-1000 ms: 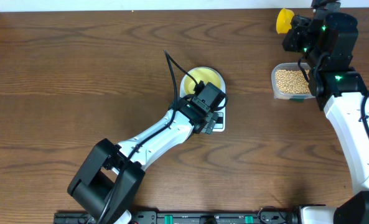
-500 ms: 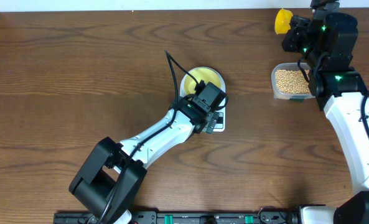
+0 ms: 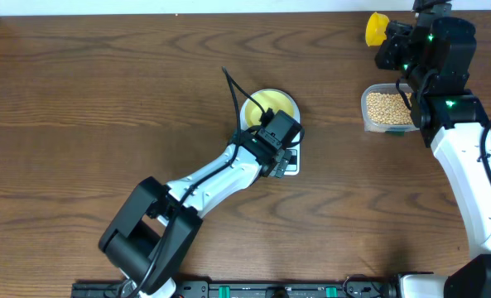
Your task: Scoop item into bowl and weigh 50g on scale
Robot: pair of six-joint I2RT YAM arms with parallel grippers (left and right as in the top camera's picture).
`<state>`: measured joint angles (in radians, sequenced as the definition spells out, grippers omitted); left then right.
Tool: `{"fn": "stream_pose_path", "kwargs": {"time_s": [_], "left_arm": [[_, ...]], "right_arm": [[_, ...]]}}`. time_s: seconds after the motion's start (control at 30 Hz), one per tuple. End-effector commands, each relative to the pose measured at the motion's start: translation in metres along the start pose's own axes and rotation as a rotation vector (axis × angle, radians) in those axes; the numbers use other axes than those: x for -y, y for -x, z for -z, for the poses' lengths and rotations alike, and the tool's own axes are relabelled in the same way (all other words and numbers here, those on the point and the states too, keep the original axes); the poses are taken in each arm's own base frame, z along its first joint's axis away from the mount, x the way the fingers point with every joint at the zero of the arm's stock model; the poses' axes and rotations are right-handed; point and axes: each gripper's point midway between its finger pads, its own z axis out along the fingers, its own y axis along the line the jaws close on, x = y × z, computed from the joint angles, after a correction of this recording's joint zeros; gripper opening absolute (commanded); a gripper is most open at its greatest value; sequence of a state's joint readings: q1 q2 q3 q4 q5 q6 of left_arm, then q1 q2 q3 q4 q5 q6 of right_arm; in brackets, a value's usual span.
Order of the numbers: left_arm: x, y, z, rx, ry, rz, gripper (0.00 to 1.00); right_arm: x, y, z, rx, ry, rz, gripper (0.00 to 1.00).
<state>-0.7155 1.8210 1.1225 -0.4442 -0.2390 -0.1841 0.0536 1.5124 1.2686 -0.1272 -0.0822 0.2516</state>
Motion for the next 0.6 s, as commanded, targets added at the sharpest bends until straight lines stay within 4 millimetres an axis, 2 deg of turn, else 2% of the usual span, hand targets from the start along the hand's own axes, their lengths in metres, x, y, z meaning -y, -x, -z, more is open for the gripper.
{"fn": "stream_pose_path", "kwargs": {"time_s": [0.0, 0.57], "left_arm": [[-0.0009, -0.0028, -0.0059, -0.009, 0.019, 0.001, 1.00], [-0.0050, 0.0009, -0.0063, 0.007, 0.043, -0.009, 1.00]], "right_arm": [[-0.0022, 0.0034, -0.0004, 0.005, 0.008, 0.014, 0.01], [-0.0017, 0.0015, -0.0004, -0.003, 0.006, 0.013, 0.01]]}}
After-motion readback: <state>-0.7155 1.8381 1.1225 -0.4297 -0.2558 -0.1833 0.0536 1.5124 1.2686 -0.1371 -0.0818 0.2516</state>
